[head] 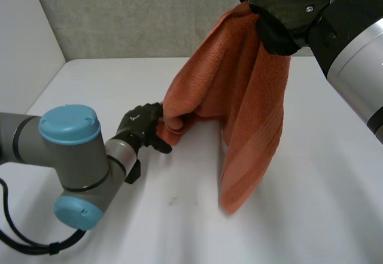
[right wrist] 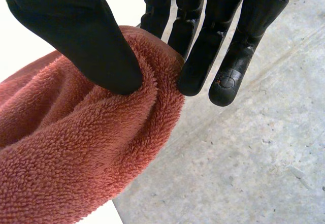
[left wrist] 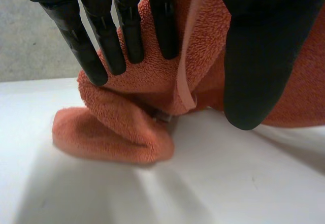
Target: Fold the laundry
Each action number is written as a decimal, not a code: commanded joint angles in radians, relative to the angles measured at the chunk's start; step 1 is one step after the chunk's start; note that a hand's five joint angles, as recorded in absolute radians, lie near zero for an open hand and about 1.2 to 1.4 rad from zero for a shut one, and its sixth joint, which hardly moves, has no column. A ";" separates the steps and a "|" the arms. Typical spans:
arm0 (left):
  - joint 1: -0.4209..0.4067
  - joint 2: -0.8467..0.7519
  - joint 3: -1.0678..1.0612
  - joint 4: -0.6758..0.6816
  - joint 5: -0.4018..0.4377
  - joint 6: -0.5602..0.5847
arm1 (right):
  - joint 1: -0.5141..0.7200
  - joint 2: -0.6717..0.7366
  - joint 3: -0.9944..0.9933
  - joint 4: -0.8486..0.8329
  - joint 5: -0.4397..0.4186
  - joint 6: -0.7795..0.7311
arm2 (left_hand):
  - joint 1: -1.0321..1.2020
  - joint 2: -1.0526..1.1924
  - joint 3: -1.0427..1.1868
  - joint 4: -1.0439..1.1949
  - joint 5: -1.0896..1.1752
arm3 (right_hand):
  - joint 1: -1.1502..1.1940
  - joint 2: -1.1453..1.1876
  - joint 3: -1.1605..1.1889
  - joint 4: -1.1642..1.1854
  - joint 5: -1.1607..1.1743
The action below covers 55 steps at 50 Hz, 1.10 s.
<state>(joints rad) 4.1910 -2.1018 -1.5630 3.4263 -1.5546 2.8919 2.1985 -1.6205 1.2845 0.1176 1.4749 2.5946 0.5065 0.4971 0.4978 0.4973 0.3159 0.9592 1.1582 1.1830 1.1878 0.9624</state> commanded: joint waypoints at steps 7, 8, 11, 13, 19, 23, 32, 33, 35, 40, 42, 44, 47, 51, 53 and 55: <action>-0.051 -0.119 0.158 0.002 0.013 -0.049 | -0.002 0.002 0.024 -0.004 -0.013 -0.001 | 0.051 0.060 0.059 0.060 0.067 | 0.437 0.238 0.213 0.209 0.259; -0.054 -0.124 0.162 0.002 0.014 -0.057 | -0.002 0.002 0.024 -0.004 -0.013 -0.001 | 0.051 0.060 0.059 0.060 0.067 | 0.437 0.238 0.213 0.209 0.259; -0.061 -0.149 0.198 0.007 0.016 -0.077 | -0.002 0.005 0.024 -0.003 -0.015 -0.002 | 0.062 0.072 0.071 0.071 0.078 | 0.437 0.238 0.213 0.209 0.259; -0.061 -0.162 0.218 0.014 0.016 -0.080 | -0.002 0.007 0.026 -0.003 -0.015 -0.001 | 0.089 0.098 0.097 0.098 0.105 | 0.437 0.238 0.213 0.209 0.259; -0.061 -0.222 0.287 0.073 0.007 -0.083 | -0.008 0.008 0.039 -0.009 -0.013 0.001 | 0.866 0.875 0.874 0.875 0.882 | 0.437 0.238 0.213 0.209 0.259; -0.055 -0.213 0.282 0.086 0.001 -0.077 | -0.017 0.013 0.041 -0.007 -0.013 -0.002 | 0.890 0.899 0.898 0.899 0.906 | 0.437 0.238 0.213 0.209 0.259; 0.049 0.057 0.144 0.039 0.019 0.010 | -0.108 0.108 0.032 0.040 -0.013 -0.034 | 0.890 0.899 0.898 0.899 0.906 | 0.437 0.238 0.213 0.209 0.259; 0.060 0.092 0.126 0.028 0.019 0.033 | -0.141 0.125 0.032 0.068 -0.014 -0.050 | 0.890 0.899 0.898 0.899 0.906 | 0.437 0.238 0.213 0.209 0.259; 0.086 0.192 0.077 -0.005 0.022 0.119 | -0.169 0.143 0.033 0.096 -0.015 -0.066 | 0.890 0.899 0.898 0.899 0.906 | 0.437 0.238 0.213 0.209 0.259; 0.118 0.374 -0.011 -0.105 0.074 0.332 | -0.207 0.195 0.038 0.177 -0.011 -0.105 | 0.890 0.899 0.898 0.899 0.906 | 0.437 0.238 0.213 0.209 0.259; 0.139 0.445 -0.044 -0.165 0.114 0.456 | -0.218 0.223 0.045 0.243 -0.010 -0.129 | 0.890 0.899 0.898 0.899 0.906 | 0.437 0.238 0.213 0.209 0.259; 0.161 0.477 -0.066 -0.206 0.136 0.536 | -0.223 0.235 0.055 0.272 -0.010 -0.137 | 0.890 0.899 0.898 0.899 0.906 | 0.437 0.238 0.213 0.209 0.259; 0.199 0.497 -0.115 -0.289 0.166 0.664 | -0.220 0.269 0.075 0.316 -0.016 -0.145 | 0.890 0.899 0.898 0.899 0.906 | 0.437 0.238 0.213 0.209 0.259; 0.198 0.461 -0.163 -0.338 0.177 0.744 | -0.212 0.333 0.085 0.332 -0.024 -0.149 | 0.890 0.899 0.898 0.899 0.906 | 0.437 0.238 0.213 0.209 0.259; 0.193 0.415 -0.172 -0.341 0.176 0.757 | -0.210 0.387 0.078 0.333 -0.028 -0.151 | 0.890 0.899 0.898 0.899 0.906 | 0.437 0.238 0.213 0.209 0.259; 0.192 0.355 -0.169 -0.341 0.171 0.764 | -0.210 0.430 0.067 0.333 -0.028 -0.152 | 0.890 0.899 0.898 0.899 0.906 | 0.437 0.238 0.213 0.209 0.259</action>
<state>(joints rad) 4.3885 -1.6272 -1.7089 3.1077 -1.3811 3.6102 1.9813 -1.2986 1.3630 0.4474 1.4535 2.4441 1.1379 1.1945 1.1890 1.1905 0.9581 0.9592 1.1582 1.1830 1.1878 0.9624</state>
